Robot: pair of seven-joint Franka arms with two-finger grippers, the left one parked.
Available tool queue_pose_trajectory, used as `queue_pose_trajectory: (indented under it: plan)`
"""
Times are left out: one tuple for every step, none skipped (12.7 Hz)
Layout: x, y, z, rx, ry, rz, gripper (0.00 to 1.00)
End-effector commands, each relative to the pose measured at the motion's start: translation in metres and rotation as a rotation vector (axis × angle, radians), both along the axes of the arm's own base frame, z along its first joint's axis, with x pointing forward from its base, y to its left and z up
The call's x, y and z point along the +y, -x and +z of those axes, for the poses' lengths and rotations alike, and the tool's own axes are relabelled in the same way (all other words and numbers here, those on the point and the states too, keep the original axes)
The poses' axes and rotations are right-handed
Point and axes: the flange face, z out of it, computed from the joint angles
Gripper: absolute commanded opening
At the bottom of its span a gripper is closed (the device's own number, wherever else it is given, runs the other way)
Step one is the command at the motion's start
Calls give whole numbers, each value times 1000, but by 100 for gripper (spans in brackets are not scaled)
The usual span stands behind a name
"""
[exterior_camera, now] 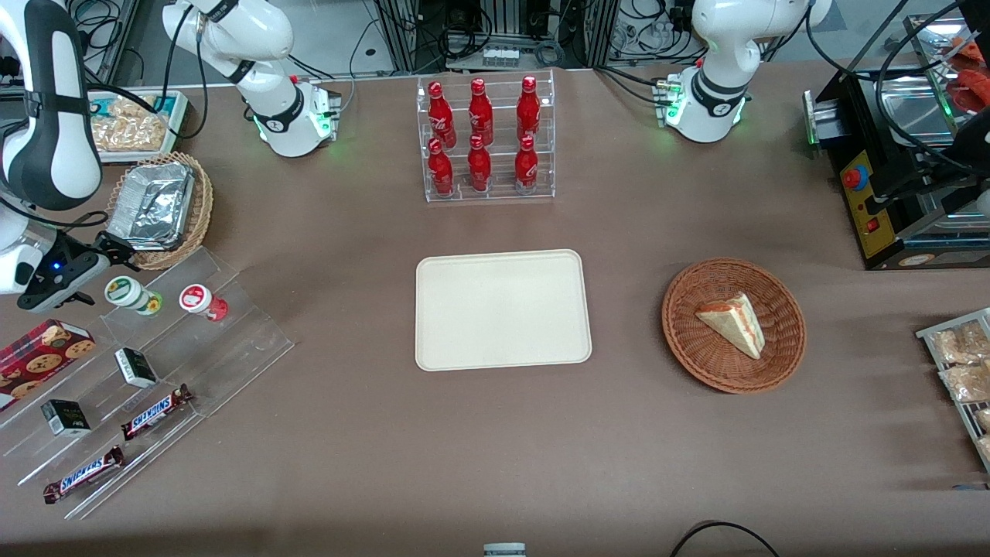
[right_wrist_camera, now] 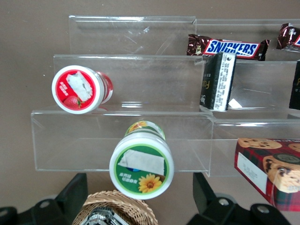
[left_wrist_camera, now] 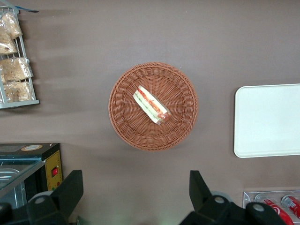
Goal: Place green gum on tray
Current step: 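Move the right gripper down over the green-and-white gum canister on the stand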
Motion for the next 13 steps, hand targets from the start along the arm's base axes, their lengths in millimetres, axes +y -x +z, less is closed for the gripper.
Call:
queue_pose_trajectory:
  plan:
    - [-6,1,-12,-20,-3,-1,100]
    - [-6,1,-14,-23,-2,-1,93]
    - [-6,0,-19,-21,-9,-7,82]
    - [-6,0,-22,-25,-22,-17,66]
    - [-6,-1,-23,-24,-25,-20,38]
    - [-5,-1,-22,-32,-40,-32,14]
    - [-4,-1,-23,-32,-49,-40,0]
    - [-5,-1,-22,-32,-50,-46,0]
    - [-5,-1,-20,-31,-51,-52,0]
    - [-3,-2,-16,-29,-52,-50,0]
    - [0,-4,-9,-19,-59,-56,0]
    - [7,-9,0,-10,-65,-69,0]
    - [16,-17,13,-5,-67,-92,0]
